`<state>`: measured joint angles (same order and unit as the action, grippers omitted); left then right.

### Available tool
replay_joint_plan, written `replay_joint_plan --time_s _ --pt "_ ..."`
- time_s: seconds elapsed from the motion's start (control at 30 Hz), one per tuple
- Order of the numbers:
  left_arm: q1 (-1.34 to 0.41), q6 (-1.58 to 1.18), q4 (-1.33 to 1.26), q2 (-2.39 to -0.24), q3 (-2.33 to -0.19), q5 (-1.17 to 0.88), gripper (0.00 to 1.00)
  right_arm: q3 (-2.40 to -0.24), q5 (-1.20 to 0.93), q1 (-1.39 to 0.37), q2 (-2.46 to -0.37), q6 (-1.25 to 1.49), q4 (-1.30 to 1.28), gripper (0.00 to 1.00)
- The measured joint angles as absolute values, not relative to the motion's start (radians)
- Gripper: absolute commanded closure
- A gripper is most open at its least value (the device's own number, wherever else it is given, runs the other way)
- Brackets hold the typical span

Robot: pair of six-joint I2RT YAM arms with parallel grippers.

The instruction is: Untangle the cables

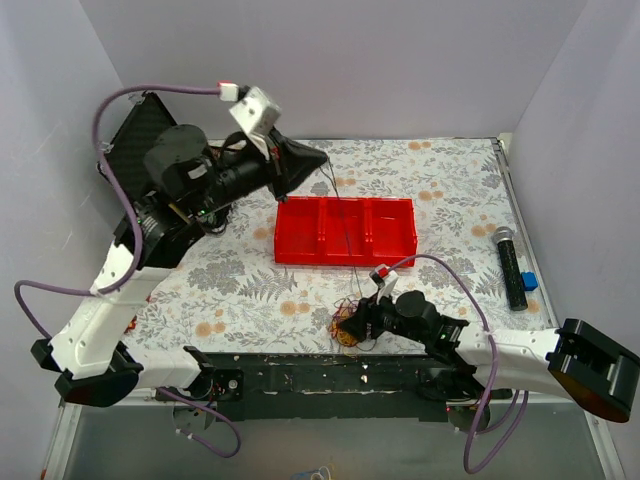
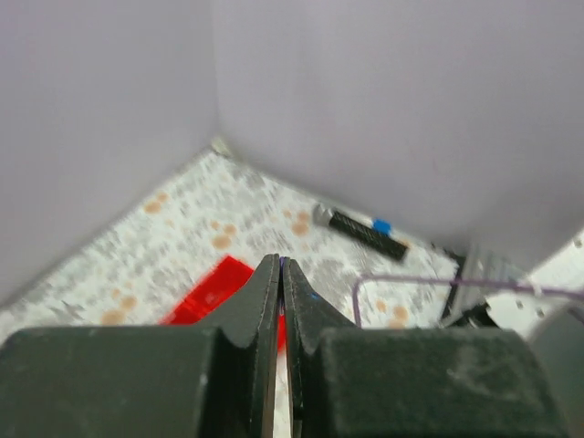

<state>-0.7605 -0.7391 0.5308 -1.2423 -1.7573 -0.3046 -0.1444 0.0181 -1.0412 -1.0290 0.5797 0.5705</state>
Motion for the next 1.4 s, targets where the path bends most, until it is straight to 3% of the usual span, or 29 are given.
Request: replay_joint_plan --time_s 0.23,0.47,0.87,1.07,1.4 --pt "-0.760 -0.632 0.329 -1.243 -1.971 -0.118 1.00 -0.099 0.049 -1.048 -0.999 0.601 0.508 0.34" --pt "-0.757 -0.547 0.188 -1.190 -1.965 -0.032 1.00 -0.099 0.057 -1.049 -0.984 0.616 0.470 0.34" --pt "-0.756 -0.480 0.127 -1.182 -1.730 0.057 0.98 -0.099 0.076 -1.050 -0.937 0.622 0.413 0.36" --pt "-0.756 -0.456 0.080 -1.132 -1.523 0.094 0.91 -0.110 0.081 -1.050 -0.916 0.609 0.369 0.38" --pt "-0.756 -0.453 0.017 -1.085 -1.382 0.114 0.97 -0.116 0.097 -1.052 -0.897 0.599 0.338 0.40"
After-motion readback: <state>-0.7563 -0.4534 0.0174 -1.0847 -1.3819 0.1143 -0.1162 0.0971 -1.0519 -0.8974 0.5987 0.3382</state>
